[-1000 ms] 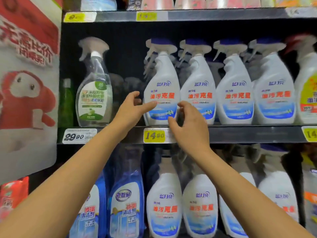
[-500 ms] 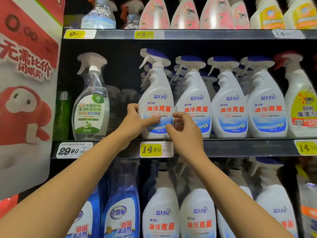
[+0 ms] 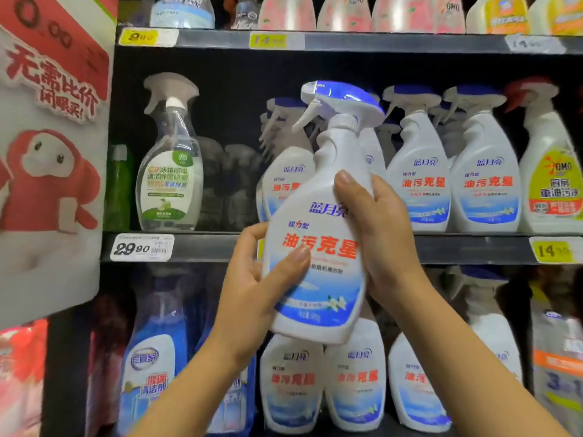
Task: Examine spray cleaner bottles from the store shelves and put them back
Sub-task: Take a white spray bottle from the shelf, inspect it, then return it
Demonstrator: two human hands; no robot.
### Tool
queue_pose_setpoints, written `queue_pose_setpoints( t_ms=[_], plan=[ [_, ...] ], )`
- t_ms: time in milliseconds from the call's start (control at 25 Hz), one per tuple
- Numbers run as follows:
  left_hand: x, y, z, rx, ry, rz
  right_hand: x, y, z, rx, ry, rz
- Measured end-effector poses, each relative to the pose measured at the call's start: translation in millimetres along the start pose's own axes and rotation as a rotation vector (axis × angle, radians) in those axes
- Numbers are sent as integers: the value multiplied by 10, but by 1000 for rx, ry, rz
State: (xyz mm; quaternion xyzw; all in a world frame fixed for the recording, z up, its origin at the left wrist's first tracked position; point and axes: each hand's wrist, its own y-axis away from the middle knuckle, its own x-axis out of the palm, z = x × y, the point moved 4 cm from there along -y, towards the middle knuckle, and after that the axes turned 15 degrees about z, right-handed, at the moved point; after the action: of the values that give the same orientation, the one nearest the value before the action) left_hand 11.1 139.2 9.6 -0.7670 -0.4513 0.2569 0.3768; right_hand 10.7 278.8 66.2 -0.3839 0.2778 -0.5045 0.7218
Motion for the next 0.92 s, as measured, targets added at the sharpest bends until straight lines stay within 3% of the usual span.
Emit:
queue_pose_setpoints(
  t_ms=[240,400,800,920],
  plan=[
    [325,873,610,-284,219,-75,-155,844,-449,214,47,-94],
    [526,1183,801,-349,297,-78,-294,1251,-689,399,-45,-166],
    [851,1517,1030,-453,321,-31,-509,1820,-730,476,-144,-221],
    [890,1595,1095,-454,212,21,-535,1906,-761,457,-119,-215]
  ],
)
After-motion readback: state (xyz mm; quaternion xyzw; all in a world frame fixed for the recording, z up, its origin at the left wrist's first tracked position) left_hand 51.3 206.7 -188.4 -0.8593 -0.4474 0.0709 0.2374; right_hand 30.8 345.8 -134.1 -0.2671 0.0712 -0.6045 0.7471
